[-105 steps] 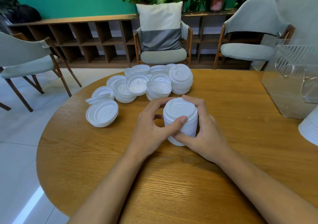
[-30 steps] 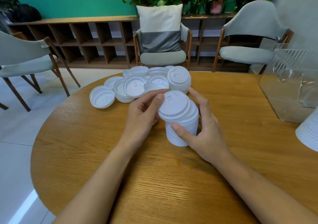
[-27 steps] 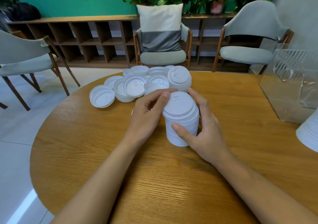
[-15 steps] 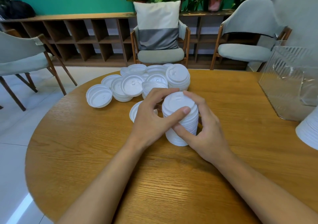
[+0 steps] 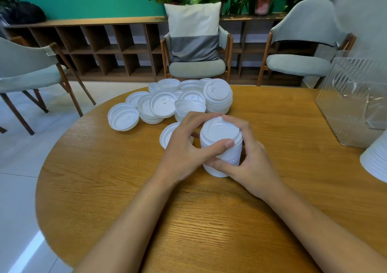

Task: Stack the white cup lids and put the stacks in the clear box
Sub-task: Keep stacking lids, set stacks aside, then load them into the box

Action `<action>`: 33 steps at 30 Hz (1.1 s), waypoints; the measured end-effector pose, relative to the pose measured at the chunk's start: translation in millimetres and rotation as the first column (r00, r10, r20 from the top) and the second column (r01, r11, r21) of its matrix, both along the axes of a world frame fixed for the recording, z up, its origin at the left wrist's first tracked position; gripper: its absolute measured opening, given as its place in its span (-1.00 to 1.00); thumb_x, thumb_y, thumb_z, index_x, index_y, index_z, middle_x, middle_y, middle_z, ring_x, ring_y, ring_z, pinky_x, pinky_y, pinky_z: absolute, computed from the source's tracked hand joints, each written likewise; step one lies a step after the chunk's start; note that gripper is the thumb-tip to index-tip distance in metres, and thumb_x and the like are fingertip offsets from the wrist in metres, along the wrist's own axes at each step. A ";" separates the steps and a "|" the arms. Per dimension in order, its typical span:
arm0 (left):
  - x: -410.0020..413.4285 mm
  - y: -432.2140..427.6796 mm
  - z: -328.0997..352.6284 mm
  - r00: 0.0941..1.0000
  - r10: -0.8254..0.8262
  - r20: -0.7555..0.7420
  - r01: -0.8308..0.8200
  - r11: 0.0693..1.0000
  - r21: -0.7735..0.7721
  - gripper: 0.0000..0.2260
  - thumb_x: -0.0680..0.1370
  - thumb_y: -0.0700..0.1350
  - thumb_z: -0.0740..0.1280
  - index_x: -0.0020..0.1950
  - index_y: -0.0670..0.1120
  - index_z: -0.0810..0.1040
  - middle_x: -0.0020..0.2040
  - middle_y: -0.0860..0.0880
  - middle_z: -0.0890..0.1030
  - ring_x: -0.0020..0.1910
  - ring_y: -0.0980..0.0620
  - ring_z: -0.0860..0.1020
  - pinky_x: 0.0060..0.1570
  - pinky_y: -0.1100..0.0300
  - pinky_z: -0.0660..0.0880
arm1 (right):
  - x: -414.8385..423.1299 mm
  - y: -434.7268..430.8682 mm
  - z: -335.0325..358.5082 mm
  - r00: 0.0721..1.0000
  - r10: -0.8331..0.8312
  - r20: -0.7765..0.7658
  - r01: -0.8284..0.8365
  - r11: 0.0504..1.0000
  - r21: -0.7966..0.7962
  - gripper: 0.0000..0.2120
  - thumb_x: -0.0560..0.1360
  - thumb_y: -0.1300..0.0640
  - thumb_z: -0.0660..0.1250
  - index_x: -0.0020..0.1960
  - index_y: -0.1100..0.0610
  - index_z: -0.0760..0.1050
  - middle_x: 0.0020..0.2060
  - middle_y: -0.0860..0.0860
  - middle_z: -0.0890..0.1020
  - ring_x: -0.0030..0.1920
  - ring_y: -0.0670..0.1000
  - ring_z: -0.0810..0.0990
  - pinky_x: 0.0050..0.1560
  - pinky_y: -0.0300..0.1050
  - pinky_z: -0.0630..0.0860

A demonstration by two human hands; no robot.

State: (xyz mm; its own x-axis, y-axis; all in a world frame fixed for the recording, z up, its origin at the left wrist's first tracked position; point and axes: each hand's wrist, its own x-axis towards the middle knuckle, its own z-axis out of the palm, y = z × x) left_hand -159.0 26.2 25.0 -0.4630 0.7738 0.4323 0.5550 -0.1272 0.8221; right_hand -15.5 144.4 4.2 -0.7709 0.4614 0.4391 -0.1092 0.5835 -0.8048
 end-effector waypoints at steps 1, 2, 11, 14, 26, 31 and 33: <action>-0.7 -2.1 -1.8 1.000 -0.002 -0.030 0.002 1.000 0.001 -0.53 0.51 0.18 0.47 0.40 0.12 0.59 0.26 0.13 0.58 0.34 0.09 0.52 0.17 0.38 0.41 | -0.2 -0.2 -0.6 1.000 -0.012 0.006 0.012 1.000 0.013 -0.21 0.34 -0.13 0.64 0.46 -0.22 0.32 0.27 -0.24 0.56 0.28 -0.17 0.56 0.18 -0.34 0.49; -2.7 -5.7 -4.3 0.997 0.014 -0.069 -0.014 1.000 0.012 -0.54 0.57 0.18 0.39 0.44 0.08 0.57 0.27 0.11 0.59 0.35 0.07 0.52 0.21 0.32 0.42 | -0.4 -0.2 -1.1 1.000 -0.025 0.011 0.025 0.999 0.029 -0.21 0.34 -0.15 0.63 0.46 -0.22 0.32 0.27 -0.25 0.56 0.28 -0.17 0.55 0.19 -0.34 0.48; -33.5 -29.6 -18.2 0.858 0.266 -0.439 -0.346 0.931 -0.112 -0.78 0.49 0.04 0.48 0.12 0.07 0.69 0.00 0.18 0.71 0.06 0.17 0.66 0.10 -0.07 0.58 | 0.4 2.8 -2.3 0.997 -0.075 -0.003 0.075 0.995 0.059 -0.23 0.34 -0.15 0.64 0.42 -0.25 0.32 0.25 -0.31 0.55 0.29 -0.21 0.53 0.20 -0.41 0.42; -32.8 -30.7 -16.0 0.853 0.259 -0.452 -0.351 0.927 -0.133 -0.75 0.51 -0.11 0.52 0.17 0.09 0.70 -0.06 0.19 0.72 -0.01 0.20 0.67 0.05 0.04 0.60 | 0.2 3.5 -3.1 0.997 -0.077 0.002 0.077 0.995 0.060 -0.23 0.34 -0.16 0.64 0.43 -0.25 0.32 0.26 -0.26 0.56 0.30 -0.17 0.54 0.23 -0.32 0.46; -29.2 -26.5 -11.7 0.894 0.217 -0.392 -0.293 0.945 -0.144 -0.70 0.52 -0.30 0.51 0.20 -0.02 0.72 0.01 0.16 0.72 0.00 0.25 0.64 0.00 0.53 0.41 | 1.2 3.9 -2.5 0.996 -0.083 0.021 0.082 0.995 0.064 -0.22 0.34 -0.17 0.64 0.43 -0.27 0.30 0.27 -0.28 0.53 0.30 -0.20 0.51 0.23 -0.34 0.45; -26.7 -26.4 -6.0 0.940 0.288 -0.185 -0.298 0.954 -0.026 -0.68 0.48 -0.28 0.57 0.17 0.01 0.73 -0.05 0.16 0.70 -0.01 0.16 0.63 0.04 0.36 0.50 | 0.9 4.3 -3.1 0.996 -0.080 0.023 0.079 0.995 0.058 -0.23 0.35 -0.16 0.63 0.43 -0.27 0.30 0.26 -0.29 0.53 0.30 -0.22 0.51 0.20 -0.41 0.42; -26.0 -26.5 -2.0 0.953 0.299 -0.039 -0.298 0.954 0.032 -0.69 0.51 -0.24 0.56 0.19 0.06 0.72 -0.02 0.12 0.71 0.03 0.09 0.65 0.10 0.20 0.57 | 1.0 4.6 -3.2 0.997 -0.077 0.028 0.075 0.995 0.058 -0.23 0.35 -0.17 0.63 0.43 -0.28 0.29 0.27 -0.28 0.53 0.30 -0.21 0.51 0.21 -0.40 0.42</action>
State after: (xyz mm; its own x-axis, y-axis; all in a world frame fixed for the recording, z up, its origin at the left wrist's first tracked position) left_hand -185.1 -0.3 23.0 -0.6519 0.5914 0.4747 0.6056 0.0292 0.7953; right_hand -14.5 149.0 1.0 -0.7477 0.4944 0.4432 -0.0388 0.6339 -0.7724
